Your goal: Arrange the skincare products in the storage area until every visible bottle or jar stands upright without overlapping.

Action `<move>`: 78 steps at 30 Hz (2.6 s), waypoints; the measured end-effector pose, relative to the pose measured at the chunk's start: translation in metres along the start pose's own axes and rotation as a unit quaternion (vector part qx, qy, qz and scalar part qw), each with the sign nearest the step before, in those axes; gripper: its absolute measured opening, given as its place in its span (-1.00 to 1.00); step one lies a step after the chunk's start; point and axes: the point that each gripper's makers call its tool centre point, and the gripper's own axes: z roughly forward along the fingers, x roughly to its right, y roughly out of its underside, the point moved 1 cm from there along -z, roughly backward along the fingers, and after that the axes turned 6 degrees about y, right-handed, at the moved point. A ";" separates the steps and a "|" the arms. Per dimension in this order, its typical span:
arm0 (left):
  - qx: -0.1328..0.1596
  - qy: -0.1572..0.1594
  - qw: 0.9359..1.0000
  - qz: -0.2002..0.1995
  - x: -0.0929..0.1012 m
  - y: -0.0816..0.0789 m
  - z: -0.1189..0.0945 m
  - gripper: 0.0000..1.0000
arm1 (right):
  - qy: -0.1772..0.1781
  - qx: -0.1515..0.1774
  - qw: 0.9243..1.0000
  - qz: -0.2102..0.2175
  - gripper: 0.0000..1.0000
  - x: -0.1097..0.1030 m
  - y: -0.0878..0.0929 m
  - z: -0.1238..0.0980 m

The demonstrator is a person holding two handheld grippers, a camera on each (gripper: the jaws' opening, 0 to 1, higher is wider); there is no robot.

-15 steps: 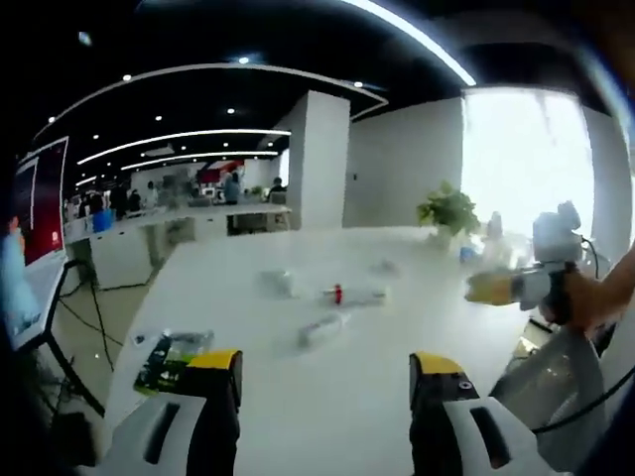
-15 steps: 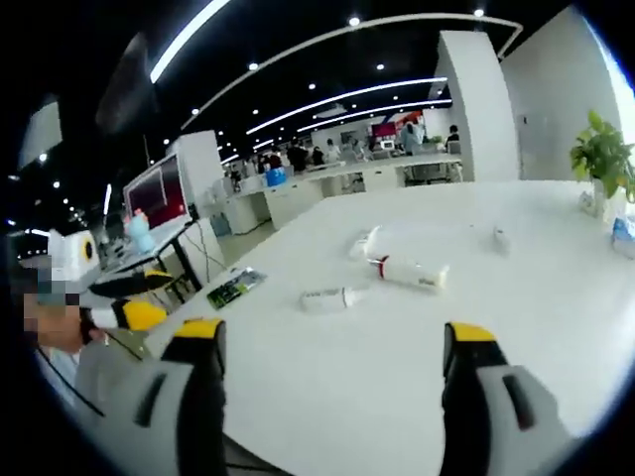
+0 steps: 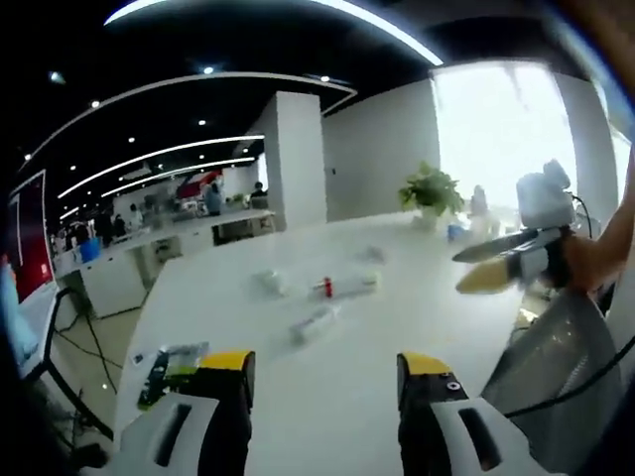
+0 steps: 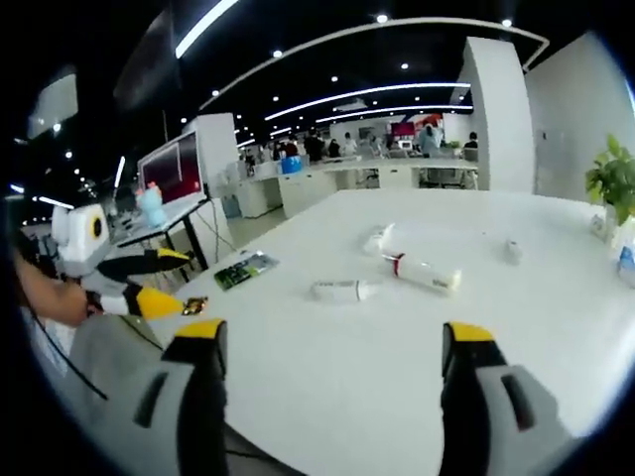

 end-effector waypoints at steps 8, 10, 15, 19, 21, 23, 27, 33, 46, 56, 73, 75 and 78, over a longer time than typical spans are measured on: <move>0.004 -0.026 0.999 -0.031 -0.016 0.001 -0.003 0.13 | -0.005 -0.014 1.000 -0.004 0.80 -0.004 0.005 0.003; 0.000 -0.026 0.999 -0.026 -0.013 0.003 -0.002 0.12 | -0.007 -0.019 1.000 -0.009 0.79 -0.006 0.007 0.005; -0.005 -0.029 0.999 -0.020 -0.015 0.004 -0.002 0.06 | -0.011 -0.025 0.999 -0.021 0.77 -0.011 0.009 0.007; -0.009 -0.026 0.999 -0.022 -0.014 0.006 -0.002 0.03 | -0.013 -0.034 0.999 -0.036 0.75 -0.015 0.014 0.008; -0.019 -0.024 0.999 -0.017 -0.012 0.009 0.001 0.02 | -0.017 -0.042 0.998 -0.042 0.74 -0.017 0.017 0.011; -0.022 -0.025 0.999 -0.014 -0.011 0.010 0.001 0.00 | -0.025 -0.044 0.998 -0.042 0.73 -0.020 0.018 0.011; -0.028 -0.038 0.999 -0.018 -0.017 0.013 0.000 -0.07 | -0.036 -0.044 0.997 -0.046 0.71 -0.024 0.019 0.011; -0.040 -0.042 0.998 -0.025 -0.018 0.020 0.002 -0.13 | -0.045 -0.041 0.998 -0.031 0.71 -0.025 0.019 0.012; -0.101 -0.029 0.993 -0.047 -0.010 0.042 0.005 -0.03 | -0.089 -0.010 0.996 -0.002 0.63 -0.039 0.006 0.004; -0.029 0.037 0.997 -0.057 0.011 0.010 0.002 -0.09 | -0.020 -0.027 0.999 -0.034 0.65 -0.013 0.011 0.010; -0.068 -0.038 0.996 -0.036 -0.017 0.025 0.004 0.00 | -0.054 -0.049 0.995 0.066 0.73 -0.002 0.009 0.003; -0.071 -0.037 0.996 -0.031 -0.017 0.027 0.002 0.05 | -0.045 -0.054 0.996 0.061 0.73 0.002 0.007 0.010; -0.079 -0.032 0.996 -0.030 -0.016 0.029 0.004 0.05 | -0.033 -0.042 0.997 0.058 0.77 0.005 0.000 0.021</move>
